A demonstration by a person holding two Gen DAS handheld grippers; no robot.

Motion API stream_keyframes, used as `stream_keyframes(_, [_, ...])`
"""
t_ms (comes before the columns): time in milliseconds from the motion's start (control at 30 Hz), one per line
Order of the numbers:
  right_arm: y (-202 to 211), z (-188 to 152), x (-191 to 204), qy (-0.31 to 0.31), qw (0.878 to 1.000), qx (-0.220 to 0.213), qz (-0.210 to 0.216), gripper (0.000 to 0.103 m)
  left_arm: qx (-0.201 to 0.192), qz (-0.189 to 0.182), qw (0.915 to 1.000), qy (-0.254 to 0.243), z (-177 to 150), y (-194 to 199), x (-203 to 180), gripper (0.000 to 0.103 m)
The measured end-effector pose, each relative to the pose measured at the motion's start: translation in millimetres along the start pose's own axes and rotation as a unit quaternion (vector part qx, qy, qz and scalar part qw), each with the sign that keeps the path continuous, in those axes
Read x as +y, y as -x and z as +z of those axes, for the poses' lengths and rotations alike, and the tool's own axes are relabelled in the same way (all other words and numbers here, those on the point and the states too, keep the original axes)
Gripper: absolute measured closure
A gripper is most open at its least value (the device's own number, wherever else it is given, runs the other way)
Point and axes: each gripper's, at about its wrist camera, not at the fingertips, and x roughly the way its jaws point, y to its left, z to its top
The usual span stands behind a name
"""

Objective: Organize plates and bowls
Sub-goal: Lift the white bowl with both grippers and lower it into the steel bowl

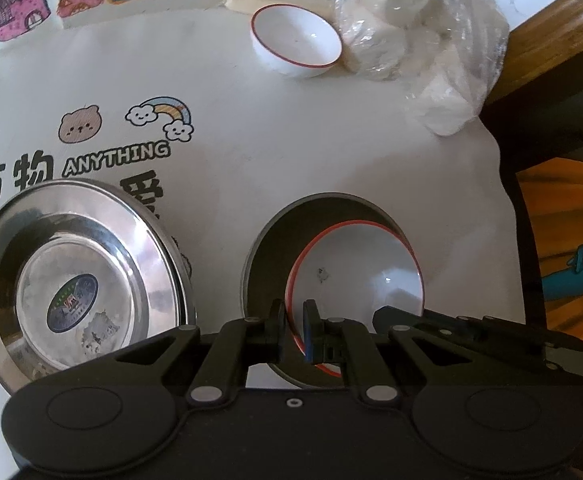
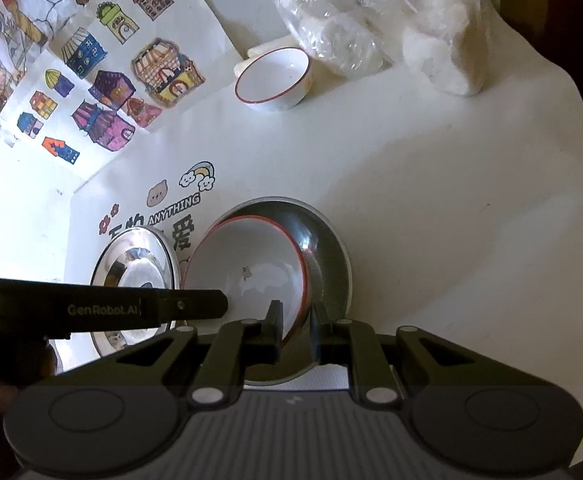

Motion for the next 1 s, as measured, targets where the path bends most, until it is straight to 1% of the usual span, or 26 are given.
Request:
stream_keyframes(400, [-7.5,9.9,-0.7,0.022,0.999,0.026,0.008,0.087,0.003,0.012,0.9994,0.032,2.0,-7.2,1.8,0.094])
stream_keyframes(800, [-21.1,16.9,0.3,0.041,0.998,0.054,0.016,0.085,0.003,0.021,0.9986,0.049,5.4,-11.0,8.3,0.094])
stream_keyframes(900, [-21.2,17.2,0.4,0.044,0.997,0.055,0.018,0.083,0.003,0.02,0.9986,0.05,5.8,-10.8,8.4,0.093])
stream_keyframes(1000, [-21.2,18.2,-0.1,0.045,0.997,0.056,0.019,0.082,0.003,0.019,0.9986,0.05,5.6,-10.7,8.3,0.089])
